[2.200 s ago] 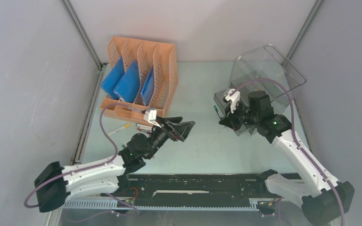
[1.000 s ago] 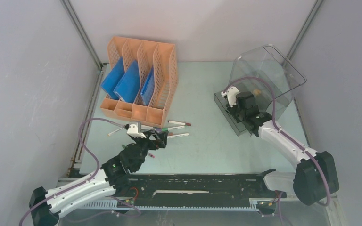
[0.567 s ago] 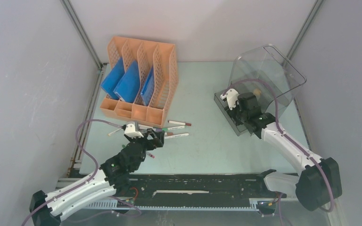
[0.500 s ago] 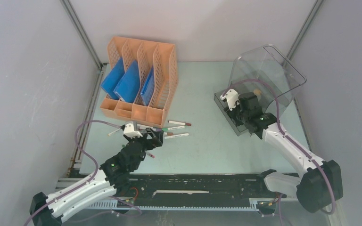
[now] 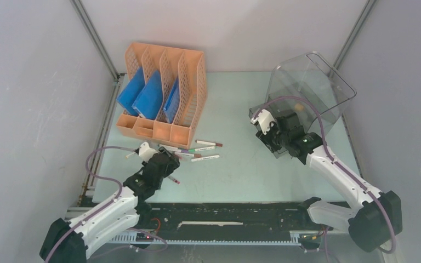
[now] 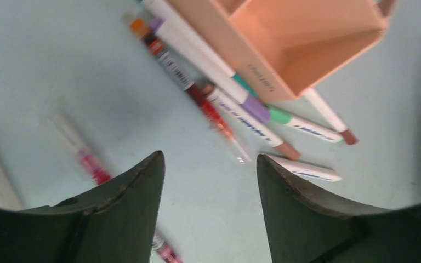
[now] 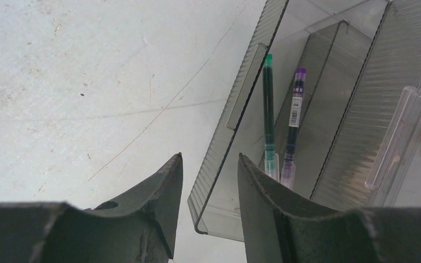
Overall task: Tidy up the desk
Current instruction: Pick up the stationery from the center of the board.
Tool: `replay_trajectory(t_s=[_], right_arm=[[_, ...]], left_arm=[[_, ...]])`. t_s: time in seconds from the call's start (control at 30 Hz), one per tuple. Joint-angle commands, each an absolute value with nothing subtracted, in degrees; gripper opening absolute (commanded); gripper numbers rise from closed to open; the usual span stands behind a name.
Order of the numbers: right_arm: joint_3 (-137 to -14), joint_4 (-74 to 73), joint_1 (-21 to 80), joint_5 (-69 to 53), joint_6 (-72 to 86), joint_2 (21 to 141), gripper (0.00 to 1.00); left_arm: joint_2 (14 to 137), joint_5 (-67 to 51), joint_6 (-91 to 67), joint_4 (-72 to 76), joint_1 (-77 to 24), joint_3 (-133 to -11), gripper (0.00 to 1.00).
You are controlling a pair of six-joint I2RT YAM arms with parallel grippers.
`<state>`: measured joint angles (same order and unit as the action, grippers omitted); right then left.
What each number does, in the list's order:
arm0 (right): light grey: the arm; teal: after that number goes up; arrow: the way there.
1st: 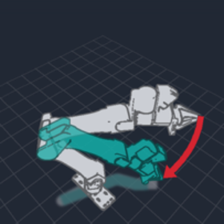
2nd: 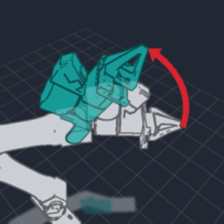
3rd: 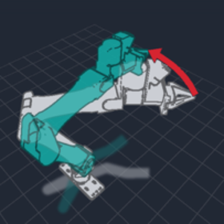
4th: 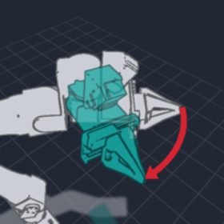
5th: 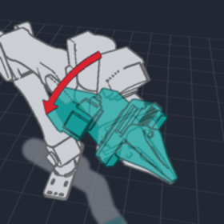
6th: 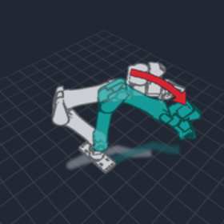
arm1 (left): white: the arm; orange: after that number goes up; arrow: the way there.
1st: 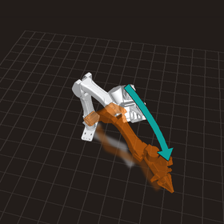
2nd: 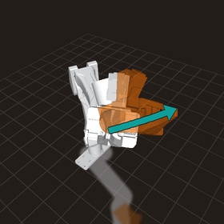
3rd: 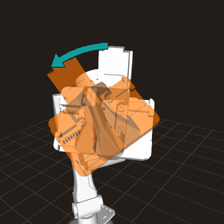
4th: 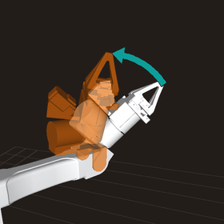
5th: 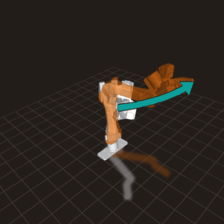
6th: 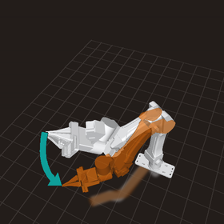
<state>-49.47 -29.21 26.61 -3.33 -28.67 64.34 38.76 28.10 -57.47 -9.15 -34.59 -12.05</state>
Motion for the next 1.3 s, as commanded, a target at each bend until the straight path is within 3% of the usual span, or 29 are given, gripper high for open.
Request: replay_trajectory(t_s=[0.0, 0.13, 0.43, 1.27], right_arm=[[-51.45, -29.62, 26.9, -4.13, -29.76, 62.33, 0.49], [-51.44, -29.79, 26.84, -4.41, -29.92, 62.06, 0.49], [-51.24, -29.58, 26.67, -4.14, -30.14, 62.01, 0.49], [-51.01, -29.53, 26.19, -4.22, -30.35, 62.29, 0.49]], left_arm=[[44.22, 29.05, -64.77, -16.96, -33.37, -18.57, 0.64], [50.94, 29.48, -66.34, -20.58, -32.58, -22.74, 0.53], [66.18, 27.19, -66.44, -25.79, -30.88, -33.13, 0.47], [77.39, 27.05, -62.84, -24.75, -30.41, -38.92, 0.46]])
